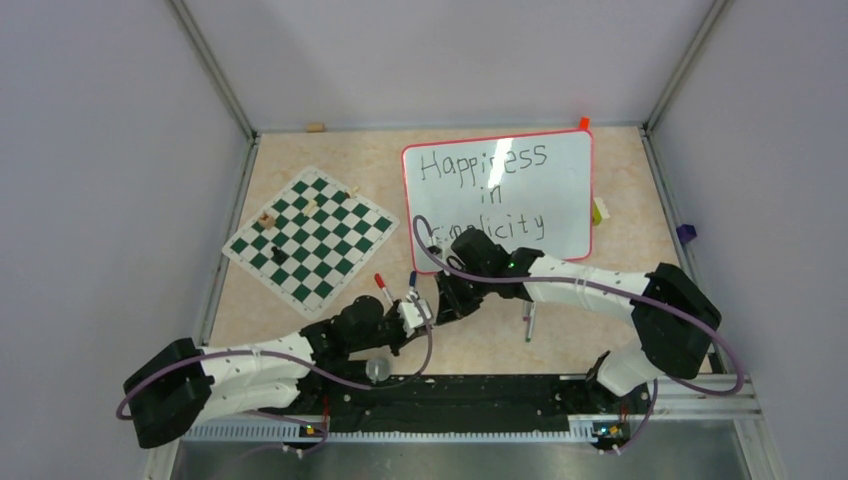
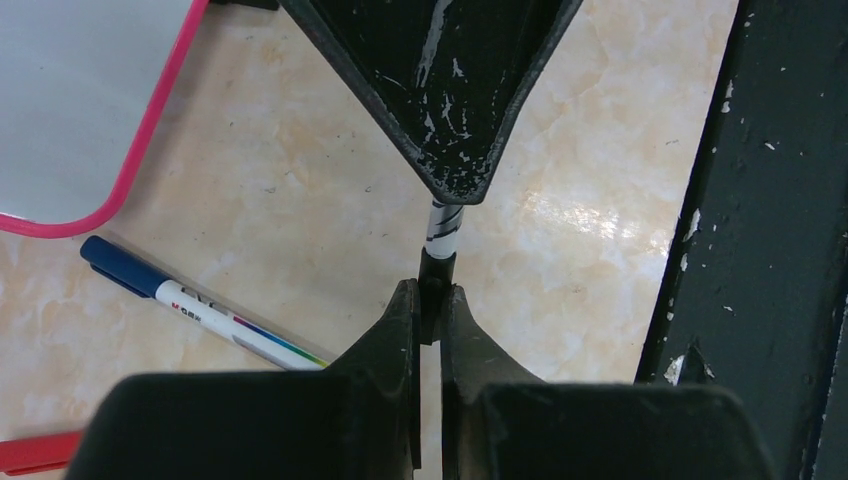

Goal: Write a sentence on the whiteboard
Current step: Insert the whiteboard marker without the cap into the pen cap.

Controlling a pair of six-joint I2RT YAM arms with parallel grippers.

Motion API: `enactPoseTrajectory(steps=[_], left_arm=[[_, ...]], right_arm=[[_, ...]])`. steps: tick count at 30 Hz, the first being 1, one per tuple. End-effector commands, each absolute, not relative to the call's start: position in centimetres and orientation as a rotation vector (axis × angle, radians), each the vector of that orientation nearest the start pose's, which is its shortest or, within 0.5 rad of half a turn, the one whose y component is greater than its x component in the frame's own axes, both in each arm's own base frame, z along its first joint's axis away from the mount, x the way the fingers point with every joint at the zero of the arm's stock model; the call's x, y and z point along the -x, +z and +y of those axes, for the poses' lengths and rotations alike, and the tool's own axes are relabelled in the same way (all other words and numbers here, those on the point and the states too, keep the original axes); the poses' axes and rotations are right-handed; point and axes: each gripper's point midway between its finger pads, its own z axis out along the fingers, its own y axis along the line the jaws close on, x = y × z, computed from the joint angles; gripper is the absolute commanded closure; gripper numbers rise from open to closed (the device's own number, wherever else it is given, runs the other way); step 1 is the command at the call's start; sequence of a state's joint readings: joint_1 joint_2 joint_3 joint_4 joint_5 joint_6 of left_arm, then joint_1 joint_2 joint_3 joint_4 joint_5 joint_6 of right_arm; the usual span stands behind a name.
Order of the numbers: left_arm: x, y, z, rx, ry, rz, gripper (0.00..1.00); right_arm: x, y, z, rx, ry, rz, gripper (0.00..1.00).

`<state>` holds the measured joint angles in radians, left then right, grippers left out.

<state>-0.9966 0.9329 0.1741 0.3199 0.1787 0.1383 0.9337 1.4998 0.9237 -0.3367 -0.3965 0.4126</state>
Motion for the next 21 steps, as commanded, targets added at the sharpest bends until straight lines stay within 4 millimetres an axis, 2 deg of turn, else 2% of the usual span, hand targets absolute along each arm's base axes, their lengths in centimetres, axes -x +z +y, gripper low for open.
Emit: enactPoseTrajectory(steps=[1,6,12,19,21], left_arm=[[-15.1,19.0,-31.4,-1.004,-0.925,1.315,1.00],[-15.1,19.6,-32.3,-1.000,-0.962,1.303,1.00],[-15.5,18.2,-32.9,-1.007,-0.963,1.342,1.00],[-16.1,17.3,-33.1,-0.964,-0.953,1.356,1.00],[-16.1,16.5,-33.3,-0.939,-0.969,1.385,1.00]], right_arm=[[-14.6,11.7,36.3,0.876,1.102,2.392,1.00],[-15.1,11.1,35.4,0.887,0.969,2.434,1.00],[-15.2,9.5,33.7,0.920,0.785,2.523,1.00],[-14.6,7.4,33.4,0.979,0.610,2.594,1.00],[-14.7,6.9,33.4,0.987,0.555,2.609,1.00]])
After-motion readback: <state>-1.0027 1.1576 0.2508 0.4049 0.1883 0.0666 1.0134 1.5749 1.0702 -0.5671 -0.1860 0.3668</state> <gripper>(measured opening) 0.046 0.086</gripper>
